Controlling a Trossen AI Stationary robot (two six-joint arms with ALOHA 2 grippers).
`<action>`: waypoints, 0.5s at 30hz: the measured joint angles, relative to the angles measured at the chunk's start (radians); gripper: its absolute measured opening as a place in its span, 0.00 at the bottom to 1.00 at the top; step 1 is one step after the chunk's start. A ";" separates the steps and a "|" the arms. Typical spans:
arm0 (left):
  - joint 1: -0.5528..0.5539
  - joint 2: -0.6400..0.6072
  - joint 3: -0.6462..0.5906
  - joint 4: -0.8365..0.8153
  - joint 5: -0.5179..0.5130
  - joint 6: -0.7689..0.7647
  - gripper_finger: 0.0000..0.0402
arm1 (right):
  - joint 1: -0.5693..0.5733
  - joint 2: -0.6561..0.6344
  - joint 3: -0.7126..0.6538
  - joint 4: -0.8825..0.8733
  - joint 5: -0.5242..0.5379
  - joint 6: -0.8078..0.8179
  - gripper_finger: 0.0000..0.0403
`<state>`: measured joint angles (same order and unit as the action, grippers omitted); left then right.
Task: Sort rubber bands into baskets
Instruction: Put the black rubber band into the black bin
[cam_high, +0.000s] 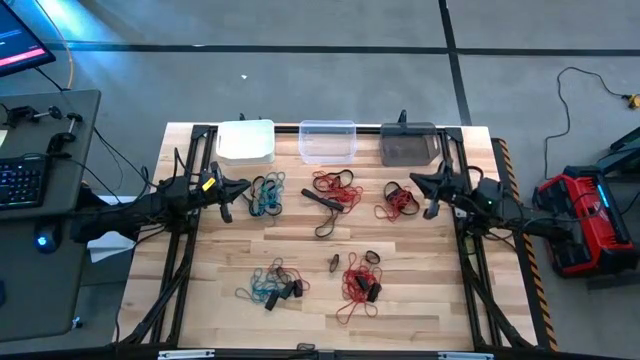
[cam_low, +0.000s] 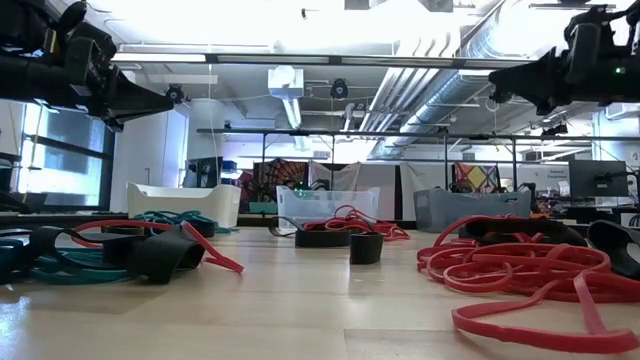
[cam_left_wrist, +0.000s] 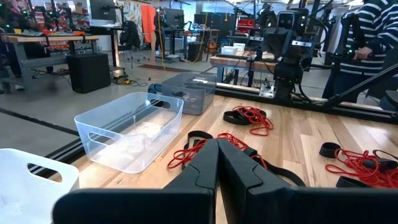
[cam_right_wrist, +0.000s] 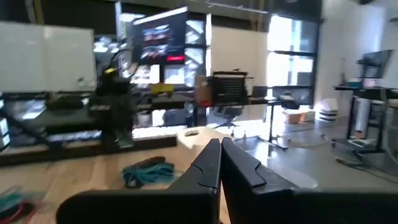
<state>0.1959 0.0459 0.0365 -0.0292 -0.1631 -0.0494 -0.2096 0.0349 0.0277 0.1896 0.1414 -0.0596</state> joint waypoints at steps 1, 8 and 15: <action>0.000 0.000 0.000 0.000 0.000 0.000 0.00 | 0.000 0.016 0.006 -0.006 -0.010 0.001 0.00; 0.000 0.000 0.000 0.000 0.000 0.000 0.00 | 0.000 0.219 0.049 -0.022 0.010 0.060 0.00; 0.000 0.000 0.000 0.000 0.000 0.000 0.00 | 0.000 0.490 0.177 -0.236 0.100 0.233 0.00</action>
<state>0.1959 0.0456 0.0364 -0.0292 -0.1631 -0.0494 -0.2096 0.5247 0.2052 -0.0467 0.2413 0.1737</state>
